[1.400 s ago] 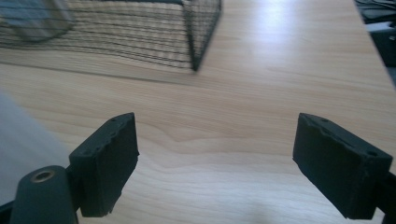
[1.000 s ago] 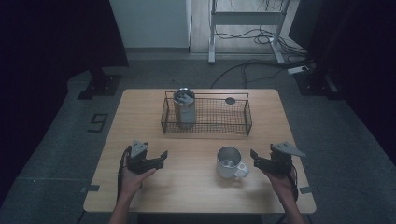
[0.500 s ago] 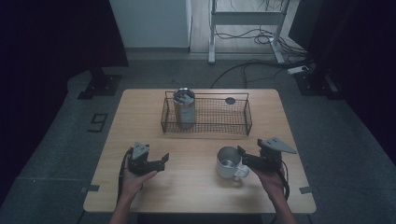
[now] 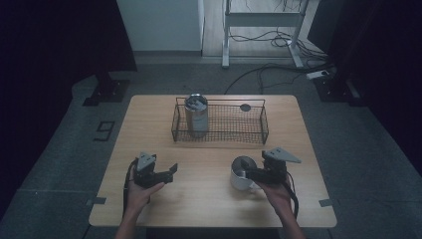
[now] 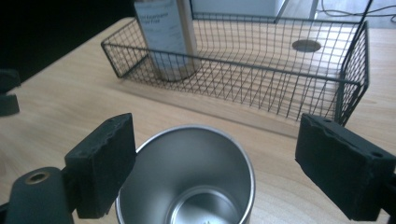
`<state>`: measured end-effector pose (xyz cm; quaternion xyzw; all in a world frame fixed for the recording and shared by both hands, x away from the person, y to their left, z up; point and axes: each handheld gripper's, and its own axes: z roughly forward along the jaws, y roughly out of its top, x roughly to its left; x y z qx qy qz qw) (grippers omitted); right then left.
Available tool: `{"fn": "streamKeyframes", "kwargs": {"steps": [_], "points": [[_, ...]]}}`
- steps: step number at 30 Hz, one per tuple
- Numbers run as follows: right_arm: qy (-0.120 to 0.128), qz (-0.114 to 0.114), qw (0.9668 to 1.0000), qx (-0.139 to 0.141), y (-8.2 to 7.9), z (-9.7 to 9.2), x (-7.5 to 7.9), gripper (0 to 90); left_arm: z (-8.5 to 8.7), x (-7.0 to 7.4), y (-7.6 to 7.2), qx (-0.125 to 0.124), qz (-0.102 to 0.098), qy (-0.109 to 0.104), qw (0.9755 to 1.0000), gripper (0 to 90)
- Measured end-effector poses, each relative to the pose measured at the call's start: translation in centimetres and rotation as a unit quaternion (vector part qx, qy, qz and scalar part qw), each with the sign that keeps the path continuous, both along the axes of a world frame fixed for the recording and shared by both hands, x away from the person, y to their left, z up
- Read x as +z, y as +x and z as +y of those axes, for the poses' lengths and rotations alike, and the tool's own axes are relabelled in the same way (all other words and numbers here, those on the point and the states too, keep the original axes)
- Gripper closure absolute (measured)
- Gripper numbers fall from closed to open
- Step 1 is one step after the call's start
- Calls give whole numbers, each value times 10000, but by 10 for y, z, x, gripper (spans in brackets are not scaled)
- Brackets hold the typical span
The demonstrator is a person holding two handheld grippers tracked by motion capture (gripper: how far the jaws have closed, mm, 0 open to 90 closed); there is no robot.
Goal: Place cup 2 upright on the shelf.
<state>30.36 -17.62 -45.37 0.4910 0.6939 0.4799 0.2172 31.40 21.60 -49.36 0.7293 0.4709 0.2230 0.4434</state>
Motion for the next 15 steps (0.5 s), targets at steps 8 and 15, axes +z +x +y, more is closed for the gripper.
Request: {"fn": "streamKeyframes", "kwargs": {"steps": [8,15], "points": [[-71,99,9998,135,-2,2,-10,104,-5,-6,1,-47,115,120,9999,80],[-181,184,9994,213,-6,4,-15,78,-2,-8,2,-1,164,102,9998,80]]}}
